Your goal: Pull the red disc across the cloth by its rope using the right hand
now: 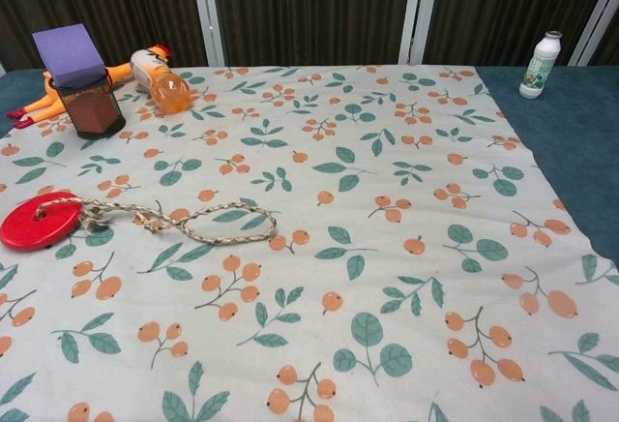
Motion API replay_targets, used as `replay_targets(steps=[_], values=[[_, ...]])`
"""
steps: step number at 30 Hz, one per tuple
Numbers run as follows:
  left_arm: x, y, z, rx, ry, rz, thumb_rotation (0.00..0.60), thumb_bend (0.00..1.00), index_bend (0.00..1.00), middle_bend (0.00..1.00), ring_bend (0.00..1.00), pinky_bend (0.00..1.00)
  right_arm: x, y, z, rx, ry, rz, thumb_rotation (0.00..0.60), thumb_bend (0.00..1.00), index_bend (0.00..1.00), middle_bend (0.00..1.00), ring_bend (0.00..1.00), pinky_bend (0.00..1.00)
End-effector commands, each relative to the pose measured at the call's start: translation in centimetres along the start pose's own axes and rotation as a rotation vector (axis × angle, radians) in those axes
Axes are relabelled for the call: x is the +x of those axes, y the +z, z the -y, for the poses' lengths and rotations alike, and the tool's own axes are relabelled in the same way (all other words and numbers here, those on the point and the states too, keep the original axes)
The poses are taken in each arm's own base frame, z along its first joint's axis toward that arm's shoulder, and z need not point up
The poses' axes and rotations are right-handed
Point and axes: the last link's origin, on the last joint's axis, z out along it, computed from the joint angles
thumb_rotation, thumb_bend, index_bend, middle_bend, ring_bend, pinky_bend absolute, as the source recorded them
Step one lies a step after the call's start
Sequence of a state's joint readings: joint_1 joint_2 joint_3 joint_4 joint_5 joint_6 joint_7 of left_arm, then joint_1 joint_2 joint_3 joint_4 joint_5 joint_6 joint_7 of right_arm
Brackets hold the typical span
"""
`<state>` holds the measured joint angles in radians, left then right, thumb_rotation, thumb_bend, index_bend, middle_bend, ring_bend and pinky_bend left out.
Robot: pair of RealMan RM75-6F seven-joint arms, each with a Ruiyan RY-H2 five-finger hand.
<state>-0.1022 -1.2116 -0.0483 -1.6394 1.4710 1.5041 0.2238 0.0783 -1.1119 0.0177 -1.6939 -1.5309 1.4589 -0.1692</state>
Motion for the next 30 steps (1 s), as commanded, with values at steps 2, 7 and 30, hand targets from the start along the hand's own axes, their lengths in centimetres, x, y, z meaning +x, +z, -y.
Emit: replay_targets(steps=[2,7,30], values=[[0.0,0.0,-0.1,-0.002,0.004,-0.002,0.6,0.47,0.0,0.09,0.05,0.09,-0.1,0.0,0.1,0.005,0.001,0.009,0.6,0.15,0.0,0.0,0.0,0.0],[0.2,-0.2,-0.2,-0.006,0.003,-0.002,0.6,0.47,0.0,0.09,0.05,0.09,0.0,0.2,0.8,0.03,0.017,0.033,0.6,0.15,0.0,0.0,0.0,0.0],[0.5,-1.5,0.1,0.006,0.001,-0.01,0.6,0.47,0.01,0.09,0.05,0.09,-3.2,11.1,20.9,0.498,0.253,0.324,0.6,0.15,0.0,0.0,0.0,0.0]])
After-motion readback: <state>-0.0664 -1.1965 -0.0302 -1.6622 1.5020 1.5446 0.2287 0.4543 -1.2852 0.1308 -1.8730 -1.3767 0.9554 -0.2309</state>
